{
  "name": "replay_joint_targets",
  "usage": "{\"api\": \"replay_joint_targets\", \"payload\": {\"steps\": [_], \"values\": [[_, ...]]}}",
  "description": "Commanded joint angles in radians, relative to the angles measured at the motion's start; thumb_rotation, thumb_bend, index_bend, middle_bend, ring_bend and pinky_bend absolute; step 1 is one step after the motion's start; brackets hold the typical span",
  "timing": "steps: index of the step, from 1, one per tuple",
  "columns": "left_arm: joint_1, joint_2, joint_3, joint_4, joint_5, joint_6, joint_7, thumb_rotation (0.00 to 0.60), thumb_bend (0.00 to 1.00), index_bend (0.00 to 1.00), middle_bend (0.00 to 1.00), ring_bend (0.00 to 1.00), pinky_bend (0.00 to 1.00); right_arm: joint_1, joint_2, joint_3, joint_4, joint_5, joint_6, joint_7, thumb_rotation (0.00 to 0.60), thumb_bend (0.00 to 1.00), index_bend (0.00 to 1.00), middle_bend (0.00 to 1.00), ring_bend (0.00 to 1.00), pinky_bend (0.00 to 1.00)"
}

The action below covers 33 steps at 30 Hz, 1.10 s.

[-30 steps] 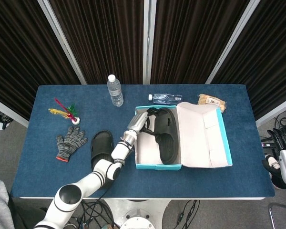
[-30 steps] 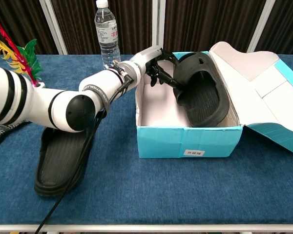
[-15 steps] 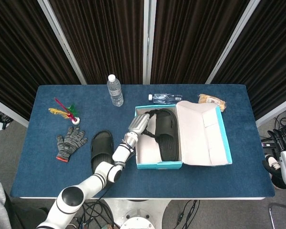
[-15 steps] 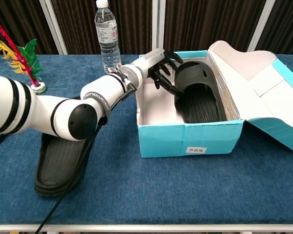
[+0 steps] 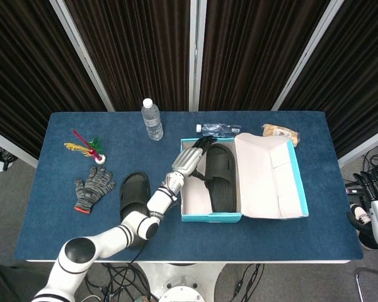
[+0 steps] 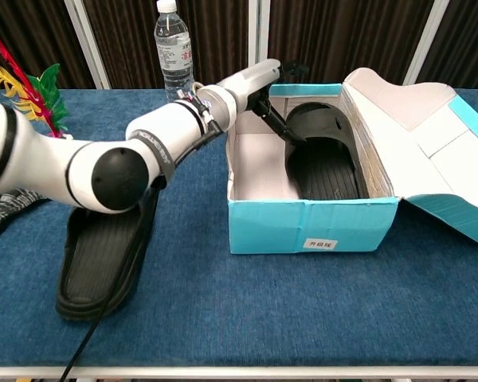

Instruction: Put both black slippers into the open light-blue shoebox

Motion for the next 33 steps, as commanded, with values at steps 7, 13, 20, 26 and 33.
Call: {"api": "replay_joint_targets", "payload": {"steps": [7,13,20,26,33], "values": [[0.183,0.442,0.071,-0.713,-0.291,0.078,0.515,0.600,0.00,0.06,0.00,0.02,0.34,-0.008,-0.002,-0.004,0.015,-0.018,0.018,0.021,0.600,0.11,0.12,0.12,0.06,0.14],[0.268,0.664,0.132,-0.947,-0.379,0.171,0.621,0.600,0.00,0.12,0.05,0.21,0.46,-0.014,-0.003,-0.006,0.021,-0.030,0.032,0.028,0.600,0.11,0.12,0.12,0.06,0.14],[0.366,0.829,0.221,-1.076,-0.426,0.249,0.652,0.600,0.00,0.15,0.12,0.44,0.65,-0.006,-0.013,-0.004,0.027,-0.030,0.021,0.028,0.600,0.11,0.12,0.12,0.06,0.14],[0.356,0.847,0.300,-1.078,-0.534,0.149,0.681,0.600,0.00,0.15,0.12,0.56,0.68,0.010,-0.027,-0.002,0.030,-0.030,-0.003,0.024,0.600,0.11,0.12,0.12,0.06,0.14],[0.281,0.816,0.355,-1.043,-0.716,0.078,0.726,0.600,0.00,0.13,0.11,0.58,0.68,0.017,-0.031,-0.001,0.029,-0.028,-0.010,0.019,0.600,0.11,0.12,0.12,0.06,0.14]]}}
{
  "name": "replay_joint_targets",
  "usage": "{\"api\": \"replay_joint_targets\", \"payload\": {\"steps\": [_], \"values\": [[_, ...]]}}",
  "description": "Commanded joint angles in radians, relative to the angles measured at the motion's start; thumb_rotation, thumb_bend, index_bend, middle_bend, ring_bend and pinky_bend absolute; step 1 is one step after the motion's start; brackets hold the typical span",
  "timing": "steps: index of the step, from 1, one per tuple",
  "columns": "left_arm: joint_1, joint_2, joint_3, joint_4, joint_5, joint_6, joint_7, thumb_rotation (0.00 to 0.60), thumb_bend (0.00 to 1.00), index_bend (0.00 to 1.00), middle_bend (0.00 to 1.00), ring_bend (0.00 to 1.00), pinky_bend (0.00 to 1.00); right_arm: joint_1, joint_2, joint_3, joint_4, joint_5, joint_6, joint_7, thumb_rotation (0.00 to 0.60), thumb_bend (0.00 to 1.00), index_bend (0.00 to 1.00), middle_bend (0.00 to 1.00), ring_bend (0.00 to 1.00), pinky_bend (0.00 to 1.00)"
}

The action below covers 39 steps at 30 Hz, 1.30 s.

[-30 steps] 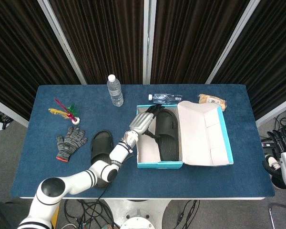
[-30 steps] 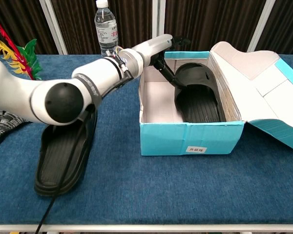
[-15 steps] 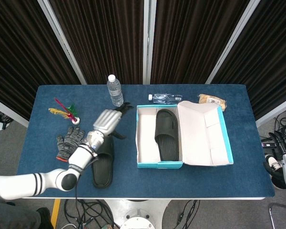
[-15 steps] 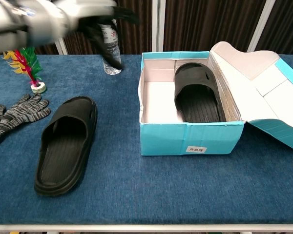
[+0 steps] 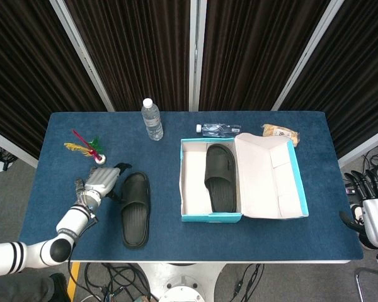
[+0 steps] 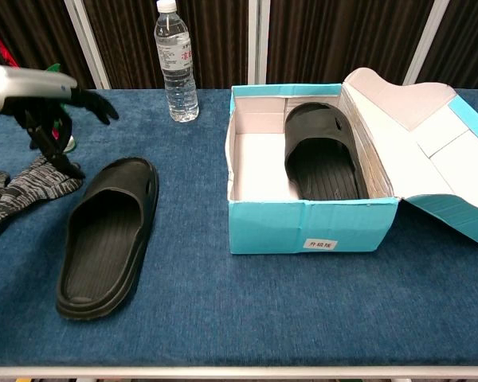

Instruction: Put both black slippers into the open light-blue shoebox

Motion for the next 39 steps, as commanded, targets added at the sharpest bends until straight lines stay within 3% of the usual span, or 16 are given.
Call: {"api": "replay_joint_targets", "payload": {"steps": [1,15,25,32,39], "values": [[-0.047,-0.024,0.045,0.018,-0.099,-0.030,0.035,0.600,0.00,0.13,0.11,0.58,0.68,-0.001,0.000,0.000,0.000,0.003,0.000,0.000,0.600,0.10,0.12,0.12,0.06,0.14],[-0.108,-0.136,0.068,0.102,-0.208,-0.017,0.031,0.600,0.00,0.16,0.15,0.66,0.72,0.003,-0.009,-0.002,0.010,0.007,-0.009,0.009,0.600,0.11,0.12,0.12,0.06,0.14],[-0.107,-0.185,0.045,0.141,-0.225,0.066,0.023,0.600,0.00,0.54,0.54,0.85,0.89,-0.005,-0.011,-0.004,0.026,0.013,-0.001,0.027,0.600,0.11,0.12,0.12,0.06,0.14],[-0.026,-0.076,-0.039,0.036,-0.078,0.137,-0.123,0.600,0.00,0.55,0.58,0.86,0.89,-0.003,-0.014,-0.004,0.038,0.011,-0.002,0.040,0.600,0.10,0.12,0.13,0.06,0.14],[0.044,0.009,-0.189,0.005,0.088,0.095,-0.374,0.600,0.00,0.57,0.58,0.86,0.89,-0.005,-0.015,-0.005,0.043,0.011,0.000,0.044,0.600,0.11,0.12,0.12,0.06,0.14]]}}
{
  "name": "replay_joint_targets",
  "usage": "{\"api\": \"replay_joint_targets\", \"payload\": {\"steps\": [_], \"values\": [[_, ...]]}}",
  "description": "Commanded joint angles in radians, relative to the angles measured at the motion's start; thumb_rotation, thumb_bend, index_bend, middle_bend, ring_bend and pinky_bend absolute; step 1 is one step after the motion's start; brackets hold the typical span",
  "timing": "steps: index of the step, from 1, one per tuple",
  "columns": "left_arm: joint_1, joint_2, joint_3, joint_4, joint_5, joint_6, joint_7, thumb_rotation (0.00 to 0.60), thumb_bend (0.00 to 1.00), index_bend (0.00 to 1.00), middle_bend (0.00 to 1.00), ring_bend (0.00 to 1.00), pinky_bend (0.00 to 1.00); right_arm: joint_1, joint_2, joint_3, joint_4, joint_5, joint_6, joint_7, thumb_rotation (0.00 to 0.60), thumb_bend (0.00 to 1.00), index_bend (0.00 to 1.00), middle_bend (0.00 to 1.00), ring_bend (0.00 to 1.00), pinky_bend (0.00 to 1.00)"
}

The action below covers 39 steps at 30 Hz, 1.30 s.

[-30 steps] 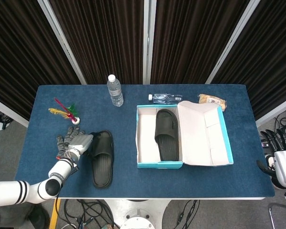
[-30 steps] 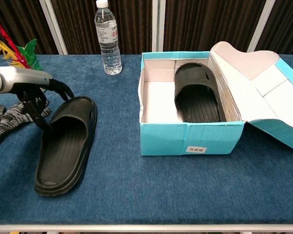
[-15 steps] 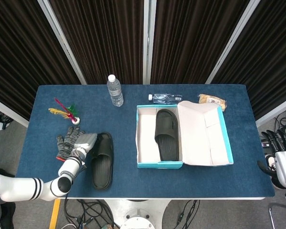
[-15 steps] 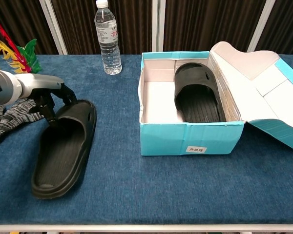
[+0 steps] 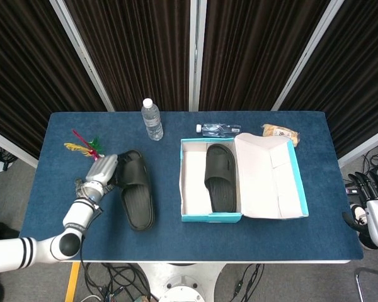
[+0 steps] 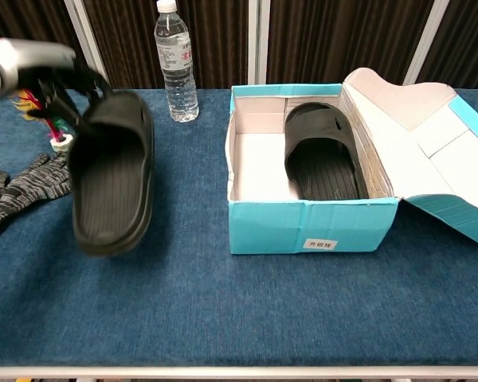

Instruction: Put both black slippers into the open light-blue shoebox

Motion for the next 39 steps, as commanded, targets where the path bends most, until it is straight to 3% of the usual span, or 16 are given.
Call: {"api": "replay_joint_targets", "payload": {"steps": [1,6,11,18,28,39], "values": [[0.047,0.039,-0.114,-0.006,0.105,-0.048,-0.179,0.600,0.00,0.57,0.58,0.85,0.89,0.000,0.001,0.000,-0.001,0.000,0.001,0.000,0.600,0.11,0.12,0.12,0.06,0.14],[0.051,-0.041,-0.236,0.115,0.251,-0.213,-0.472,0.600,0.00,0.57,0.58,0.78,0.88,-0.001,0.004,0.000,-0.007,-0.003,0.004,-0.006,0.600,0.11,0.12,0.12,0.06,0.14],[0.016,-0.169,-0.286,0.260,0.432,-0.315,-0.666,0.600,0.00,0.57,0.57,0.73,0.82,0.000,0.009,0.000,-0.021,-0.001,0.001,-0.020,0.600,0.11,0.12,0.12,0.06,0.14],[-0.069,-0.366,-0.287,0.478,0.600,-0.322,-0.817,0.600,0.00,0.58,0.56,0.71,0.71,-0.003,0.017,0.000,-0.042,0.006,0.002,-0.044,0.600,0.11,0.12,0.12,0.06,0.14],[-0.152,-0.536,-0.268,0.699,0.656,-0.312,-0.906,0.600,0.00,0.57,0.56,0.67,0.58,-0.007,0.023,0.002,-0.055,0.016,0.003,-0.057,0.600,0.10,0.12,0.12,0.06,0.14],[-0.164,-0.662,-0.225,0.913,0.692,-0.231,-0.925,0.600,0.00,0.58,0.56,0.67,0.57,-0.007,0.024,0.003,-0.052,0.019,0.001,-0.054,0.600,0.11,0.12,0.12,0.06,0.14]]}}
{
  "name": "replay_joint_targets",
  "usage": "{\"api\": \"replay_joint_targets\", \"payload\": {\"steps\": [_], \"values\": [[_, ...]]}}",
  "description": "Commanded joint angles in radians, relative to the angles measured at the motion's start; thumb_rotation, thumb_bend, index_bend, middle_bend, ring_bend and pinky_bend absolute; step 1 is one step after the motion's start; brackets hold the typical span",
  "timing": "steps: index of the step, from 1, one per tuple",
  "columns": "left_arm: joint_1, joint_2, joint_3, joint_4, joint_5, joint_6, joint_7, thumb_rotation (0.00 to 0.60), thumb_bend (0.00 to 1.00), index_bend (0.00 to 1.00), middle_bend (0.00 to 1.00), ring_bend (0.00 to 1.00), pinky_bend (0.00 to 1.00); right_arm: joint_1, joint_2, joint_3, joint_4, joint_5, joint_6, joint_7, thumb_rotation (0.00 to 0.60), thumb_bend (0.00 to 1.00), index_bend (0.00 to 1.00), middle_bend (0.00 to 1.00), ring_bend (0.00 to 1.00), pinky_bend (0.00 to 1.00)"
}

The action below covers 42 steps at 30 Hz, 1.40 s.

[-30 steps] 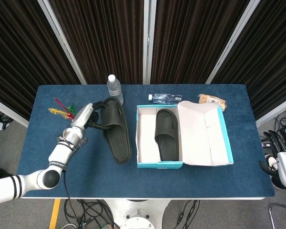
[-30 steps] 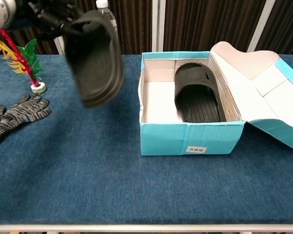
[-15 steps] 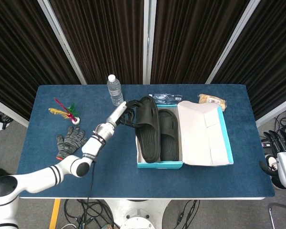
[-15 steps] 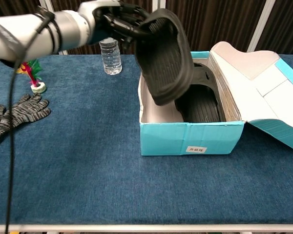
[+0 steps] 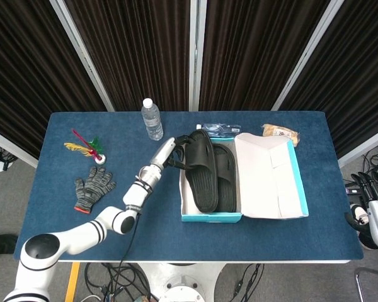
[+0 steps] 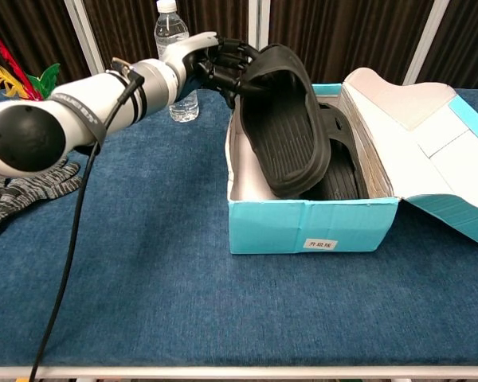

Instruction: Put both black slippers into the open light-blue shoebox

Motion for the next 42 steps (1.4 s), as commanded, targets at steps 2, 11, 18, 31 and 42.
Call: {"api": "replay_joint_targets", "payload": {"steps": [2,11,18,31,42], "values": [[-0.005,-0.050,0.020,0.073,0.020,0.034,-0.017,0.600,0.00,0.58,0.56,0.67,0.57,0.000,0.000,0.000,-0.001,-0.002,0.001,-0.001,0.600,0.11,0.12,0.12,0.06,0.14],[-0.007,-0.117,0.066,0.204,0.083,0.104,-0.066,0.600,0.00,0.58,0.56,0.66,0.56,-0.002,0.004,0.000,-0.007,-0.001,0.002,-0.007,0.600,0.11,0.12,0.12,0.06,0.14],[0.008,-0.130,0.117,0.230,0.125,0.110,-0.113,0.600,0.00,0.58,0.56,0.66,0.56,-0.002,0.003,-0.001,-0.008,-0.001,0.001,-0.008,0.600,0.11,0.12,0.12,0.06,0.14],[0.018,-0.097,0.099,0.160,0.038,0.001,0.013,0.600,0.00,0.56,0.56,0.41,0.53,-0.001,0.003,-0.001,-0.008,-0.003,0.000,-0.006,0.600,0.11,0.12,0.12,0.06,0.14],[0.033,-0.036,0.112,0.029,0.025,0.017,0.193,0.600,0.00,0.17,0.17,0.09,0.38,-0.003,0.005,-0.004,-0.008,-0.013,0.005,-0.001,0.600,0.11,0.12,0.12,0.06,0.14]]}}
